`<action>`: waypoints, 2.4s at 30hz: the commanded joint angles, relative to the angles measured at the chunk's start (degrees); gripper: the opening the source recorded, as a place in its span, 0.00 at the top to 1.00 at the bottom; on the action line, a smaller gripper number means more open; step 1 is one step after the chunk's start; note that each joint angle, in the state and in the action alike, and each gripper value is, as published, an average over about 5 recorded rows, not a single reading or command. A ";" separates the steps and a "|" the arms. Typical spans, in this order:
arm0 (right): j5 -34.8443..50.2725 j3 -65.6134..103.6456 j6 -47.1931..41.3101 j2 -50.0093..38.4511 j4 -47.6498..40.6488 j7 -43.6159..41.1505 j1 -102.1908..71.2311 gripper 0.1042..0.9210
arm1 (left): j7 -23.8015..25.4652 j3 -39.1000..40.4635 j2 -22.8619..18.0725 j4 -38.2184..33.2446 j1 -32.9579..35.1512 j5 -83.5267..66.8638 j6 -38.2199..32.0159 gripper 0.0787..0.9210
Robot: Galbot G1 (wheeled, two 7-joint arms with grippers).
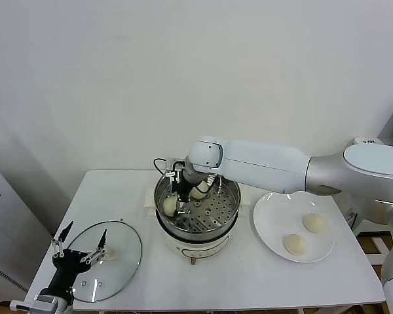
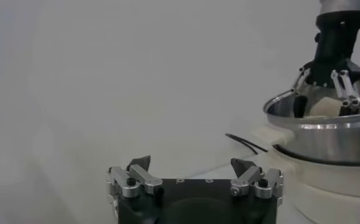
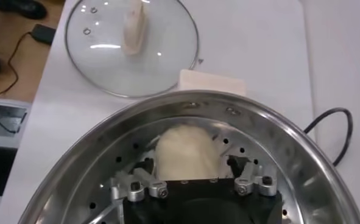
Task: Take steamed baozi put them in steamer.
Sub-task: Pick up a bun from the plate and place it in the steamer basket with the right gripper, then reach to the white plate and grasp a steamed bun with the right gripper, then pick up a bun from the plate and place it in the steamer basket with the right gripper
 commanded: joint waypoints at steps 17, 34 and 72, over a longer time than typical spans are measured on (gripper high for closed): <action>-28.68 3.85 16.74 -36.22 -0.14 -33.17 7.81 0.12 | -0.05 1.37 -0.23 -0.17 -0.83 1.48 0.64 0.12; -42.47 23.15 21.10 -41.08 0.37 -29.07 -26.51 0.12 | -0.13 1.79 -1.20 -0.57 -0.50 3.15 1.07 0.12; -33.71 9.70 23.24 -33.25 -4.29 -25.47 -5.26 0.72 | -0.04 0.99 -1.13 -0.79 -0.08 2.57 0.69 0.12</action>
